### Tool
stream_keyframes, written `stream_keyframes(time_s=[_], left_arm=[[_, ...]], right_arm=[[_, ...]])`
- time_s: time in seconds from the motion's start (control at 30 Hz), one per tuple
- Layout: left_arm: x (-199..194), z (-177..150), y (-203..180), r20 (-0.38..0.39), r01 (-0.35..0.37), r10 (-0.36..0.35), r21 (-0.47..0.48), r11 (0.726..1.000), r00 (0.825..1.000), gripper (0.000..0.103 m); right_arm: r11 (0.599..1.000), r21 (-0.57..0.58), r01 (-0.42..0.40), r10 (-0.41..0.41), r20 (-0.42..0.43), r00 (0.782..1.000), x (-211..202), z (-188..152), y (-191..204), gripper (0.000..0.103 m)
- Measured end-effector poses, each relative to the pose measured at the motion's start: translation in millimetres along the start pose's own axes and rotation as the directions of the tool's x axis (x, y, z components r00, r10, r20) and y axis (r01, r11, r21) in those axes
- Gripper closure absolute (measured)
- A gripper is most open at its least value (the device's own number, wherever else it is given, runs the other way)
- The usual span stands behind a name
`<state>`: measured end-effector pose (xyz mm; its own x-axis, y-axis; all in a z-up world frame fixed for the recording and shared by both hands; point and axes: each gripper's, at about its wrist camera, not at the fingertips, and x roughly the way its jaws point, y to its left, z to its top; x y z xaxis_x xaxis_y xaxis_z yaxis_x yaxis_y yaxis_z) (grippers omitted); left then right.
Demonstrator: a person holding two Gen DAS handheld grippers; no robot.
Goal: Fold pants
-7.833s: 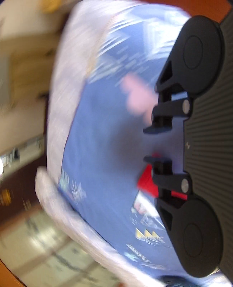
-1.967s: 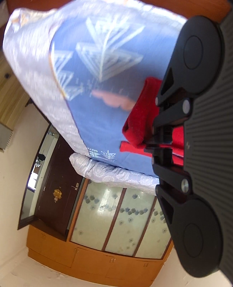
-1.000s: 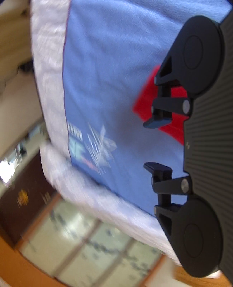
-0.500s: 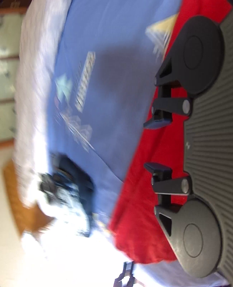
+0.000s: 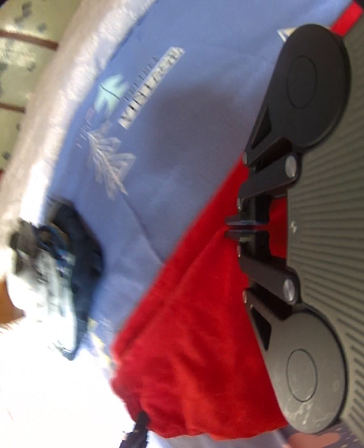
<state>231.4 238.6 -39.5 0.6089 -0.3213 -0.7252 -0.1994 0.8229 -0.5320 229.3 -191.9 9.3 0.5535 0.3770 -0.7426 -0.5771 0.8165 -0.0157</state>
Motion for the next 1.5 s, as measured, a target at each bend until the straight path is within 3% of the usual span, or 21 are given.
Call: stream_keyframes(time_s=[0.13,0.2,0.23,0.27,0.33,0.47,0.53,0.67,0.77,0.83,0.9,0.97,1.0,1.07,1.17,1.23,1.3,1.37,1.43,1.47,1.5], left_arm=[[3.0,18.8,-6.6,0.048,0.033,-0.032,-0.030,0.999,0.998,0.083],[19.5,22.5,-12.1,0.046,-0.008,0.008,-0.020,1.000,0.999,0.081],[28.9,23.1,-13.3,0.029,-0.045,0.045,-0.014,0.999,0.999,0.073],[37.5,23.4,-12.1,-0.008,-0.075,0.075,-0.026,0.997,0.997,0.071],[33.4,20.6,-4.2,-0.025,-0.047,0.045,-0.062,0.997,0.999,0.070],[-6.1,8.4,13.8,0.018,0.017,-0.015,-0.104,0.994,1.000,0.063],[-25.1,-1.2,21.1,0.035,0.026,-0.022,-0.122,0.992,0.999,0.063],[-52.0,-21.9,29.3,0.037,0.062,-0.057,-0.146,0.987,0.998,0.062],[-48.1,-34.1,19.1,-0.012,0.103,-0.106,-0.163,0.981,0.994,0.060],[-34.2,-40.8,0.0,-0.061,0.117,-0.125,-0.126,0.985,0.990,0.059],[-18.8,-47.4,-20.1,-0.098,0.124,-0.134,-0.095,0.988,0.986,0.054],[-2.8,-54.1,-38.4,-0.128,0.138,-0.148,-0.082,0.987,0.981,0.050],[4.9,-56.3,-45.5,-0.136,0.140,-0.149,-0.076,0.987,0.979,0.049],[19.2,-58.4,-53.7,-0.148,0.099,-0.110,-0.077,0.992,0.983,0.046],[36.3,-61.1,-54.0,-0.175,0.050,-0.069,-0.108,0.993,0.982,0.050],[39.8,-62.5,-52.2,-0.176,0.035,-0.055,-0.117,0.993,0.983,0.056],[39.5,-61.9,-50.6,-0.176,0.024,-0.043,-0.110,0.994,0.983,0.065],[40.2,-61.0,-46.8,-0.183,-0.005,-0.015,-0.111,0.994,0.983,0.081],[39.7,-59.7,-40.2,-0.189,0.009,-0.036,-0.144,0.990,0.981,0.082],[39.0,-59.3,-38.8,-0.188,0.009,-0.038,-0.150,0.989,0.981,0.083],[38.0,-60.7,-39.0,-0.185,0.007,-0.034,-0.145,0.989,0.982,0.083]], right_arm=[[0.994,0.076,0.078,-0.085,0.089,0.992,-0.3,19.2,-17.4,0.098],[0.986,0.106,0.130,-0.137,0.059,0.989,22.7,21.8,-21.4,0.093],[0.981,0.102,0.167,-0.170,0.021,0.985,39.2,20.0,-20.5,0.090],[0.974,0.095,0.207,-0.205,-0.029,0.978,54.8,16.8,-19.6,0.081],[0.964,0.102,0.245,-0.241,-0.048,0.969,64.7,9.8,-17.3,0.077],[0.954,0.253,0.163,-0.188,0.074,0.979,14.0,-3.7,-31.6,0.074],[0.921,0.374,0.110,-0.177,0.148,0.973,-26.1,-20.3,-47.7,0.073],[0.788,0.616,0.003,-0.220,0.277,0.935,-111.8,-87.4,-79.5,0.069],[0.666,0.746,0.008,-0.328,0.283,0.901,-165.5,-150.6,-95.3,0.067],[0.547,0.837,0.031,-0.414,0.238,0.879,-191.4,-195.1,-109.2,0.062],[0.399,0.916,0.035,-0.477,0.175,0.861,-210.1,-239.3,-126.6,0.061],[0.263,0.965,0.001,-0.516,0.140,0.845,-221.4,-277.1,-142.6,0.061],[0.209,0.978,-0.019,-0.529,0.130,0.839,-223.8,-291.7,-149.7,0.061],[0.142,0.989,-0.040,-0.537,0.111,0.836,-223.3,-307.4,-161.9,0.061],[0.136,0.990,-0.025,-0.547,0.096,0.832,-212.9,-305.4,-178.4,0.060],[0.137,0.989,0.059,-0.596,0.035,0.802,-210.8,-296.9,-190.4,0.060],[0.197,0.974,0.111,-0.634,0.040,0.772,-207.0,-277.5,-204.1,0.060],[0.260,0.946,0.196,-0.656,0.025,0.754,-206.5,-263.0,-225.8,0.060],[0.335,0.905,0.262,-0.642,0.017,0.766,-195.7,-248.5,-252.4,0.052],[0.367,0.889,0.273,-0.610,0.008,0.792,-187.0,-240.6,-263.1,0.044],[0.396,0.874,0.282,-0.563,-0.012,0.827,-177.3,-238.1,-273.2,0.047]])
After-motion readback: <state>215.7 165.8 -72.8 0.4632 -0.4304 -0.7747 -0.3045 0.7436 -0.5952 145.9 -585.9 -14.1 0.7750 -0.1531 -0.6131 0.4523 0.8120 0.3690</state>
